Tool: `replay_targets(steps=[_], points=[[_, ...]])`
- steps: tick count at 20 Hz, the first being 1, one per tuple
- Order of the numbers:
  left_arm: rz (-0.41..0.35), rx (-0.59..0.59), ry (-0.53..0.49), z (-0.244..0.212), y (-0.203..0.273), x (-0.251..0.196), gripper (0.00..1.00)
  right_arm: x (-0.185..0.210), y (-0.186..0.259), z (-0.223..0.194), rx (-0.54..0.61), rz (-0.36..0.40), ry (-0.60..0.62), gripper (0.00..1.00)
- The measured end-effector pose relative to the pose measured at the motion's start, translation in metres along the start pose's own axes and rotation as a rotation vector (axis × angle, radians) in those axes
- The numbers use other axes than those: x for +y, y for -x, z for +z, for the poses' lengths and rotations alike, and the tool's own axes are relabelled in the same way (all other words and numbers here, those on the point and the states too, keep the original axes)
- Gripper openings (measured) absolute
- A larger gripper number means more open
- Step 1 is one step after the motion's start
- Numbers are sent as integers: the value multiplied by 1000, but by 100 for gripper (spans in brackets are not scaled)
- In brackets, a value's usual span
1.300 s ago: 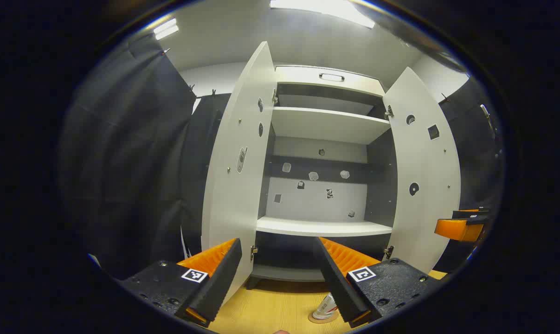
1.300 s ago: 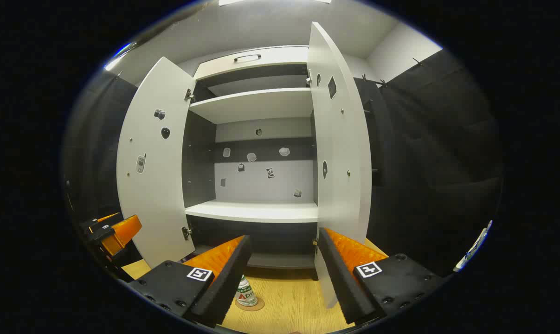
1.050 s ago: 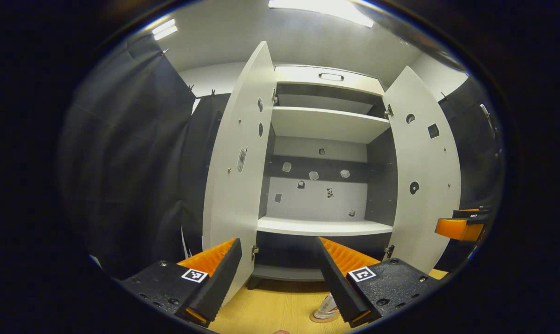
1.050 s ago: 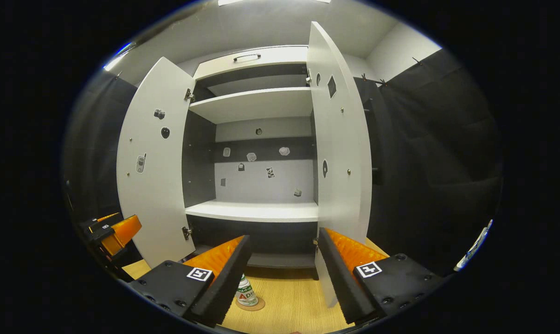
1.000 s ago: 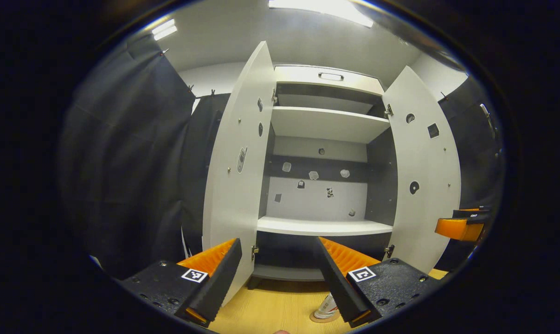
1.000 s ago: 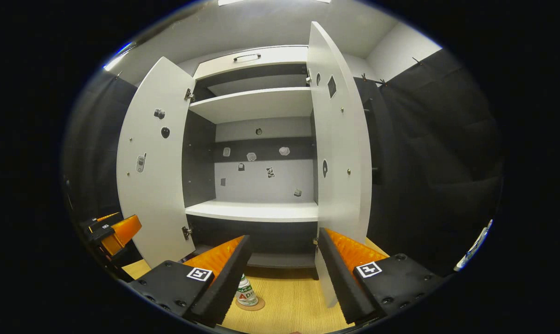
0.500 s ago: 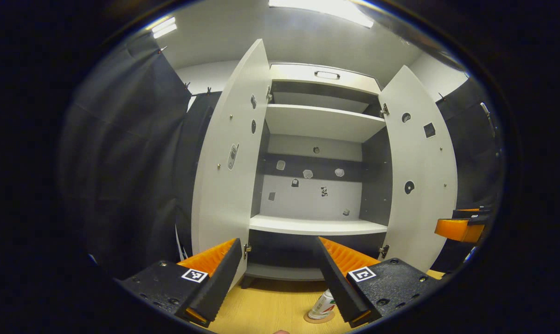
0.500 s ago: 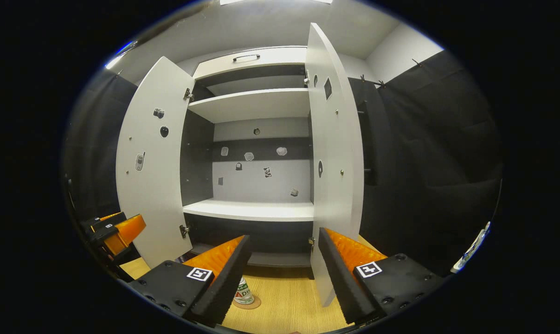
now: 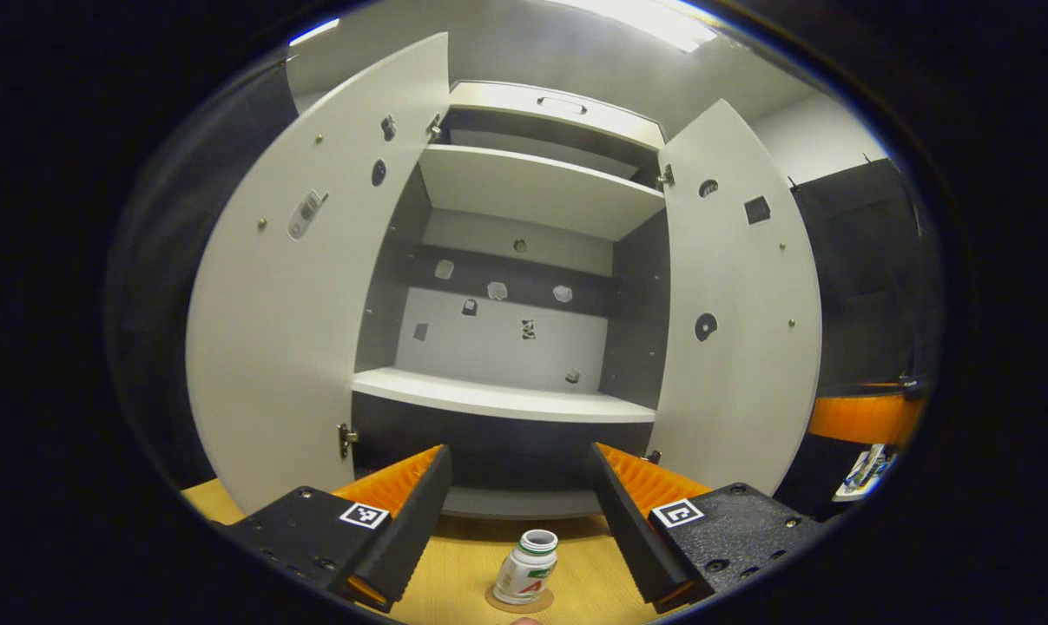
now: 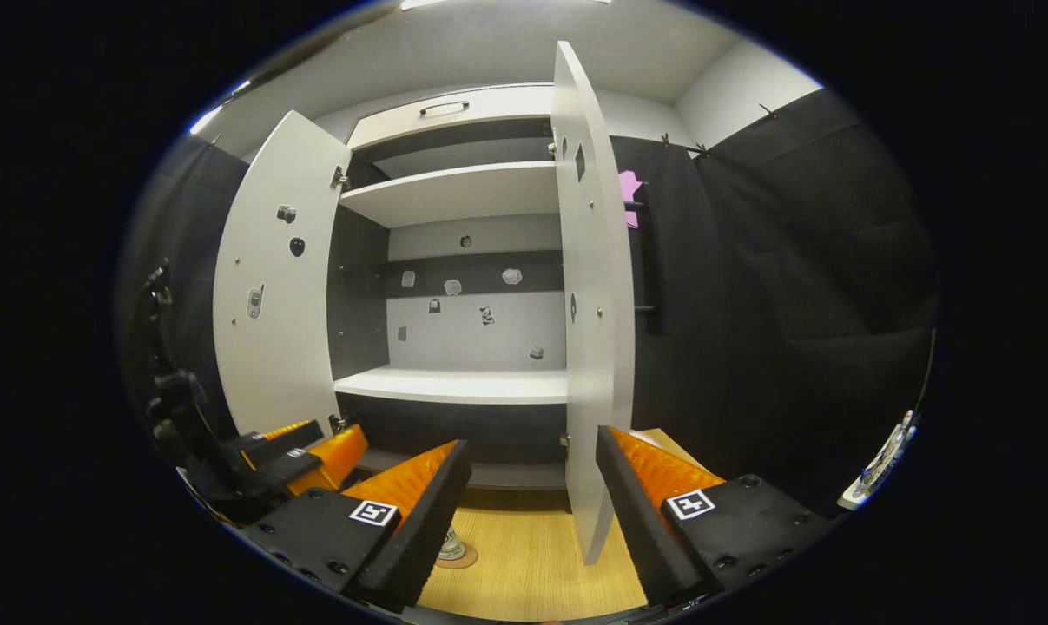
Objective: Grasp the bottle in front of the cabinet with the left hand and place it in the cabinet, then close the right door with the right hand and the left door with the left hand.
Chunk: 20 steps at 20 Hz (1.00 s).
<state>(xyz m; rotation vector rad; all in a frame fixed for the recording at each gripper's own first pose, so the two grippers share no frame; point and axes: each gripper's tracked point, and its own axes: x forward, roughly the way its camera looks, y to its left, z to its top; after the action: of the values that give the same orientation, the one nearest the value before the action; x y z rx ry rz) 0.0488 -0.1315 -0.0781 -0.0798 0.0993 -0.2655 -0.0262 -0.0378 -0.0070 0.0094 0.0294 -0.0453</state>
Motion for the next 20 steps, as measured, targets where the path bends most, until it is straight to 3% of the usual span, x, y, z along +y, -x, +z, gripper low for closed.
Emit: replay_targets(steps=[7,11,16,20], points=[[-2,132,-32,-118,-24,-12,95,-37,6,-3,11,-62,19,96],[33,236,-64,-176,-24,-2,95,-48,4,-4,20,-80,23,97],[34,303,-83,-217,-22,1,96,-57,6,-9,27,-88,20,96],[39,342,-38,-235,-22,3,95,-60,8,-9,18,-93,18,97]])
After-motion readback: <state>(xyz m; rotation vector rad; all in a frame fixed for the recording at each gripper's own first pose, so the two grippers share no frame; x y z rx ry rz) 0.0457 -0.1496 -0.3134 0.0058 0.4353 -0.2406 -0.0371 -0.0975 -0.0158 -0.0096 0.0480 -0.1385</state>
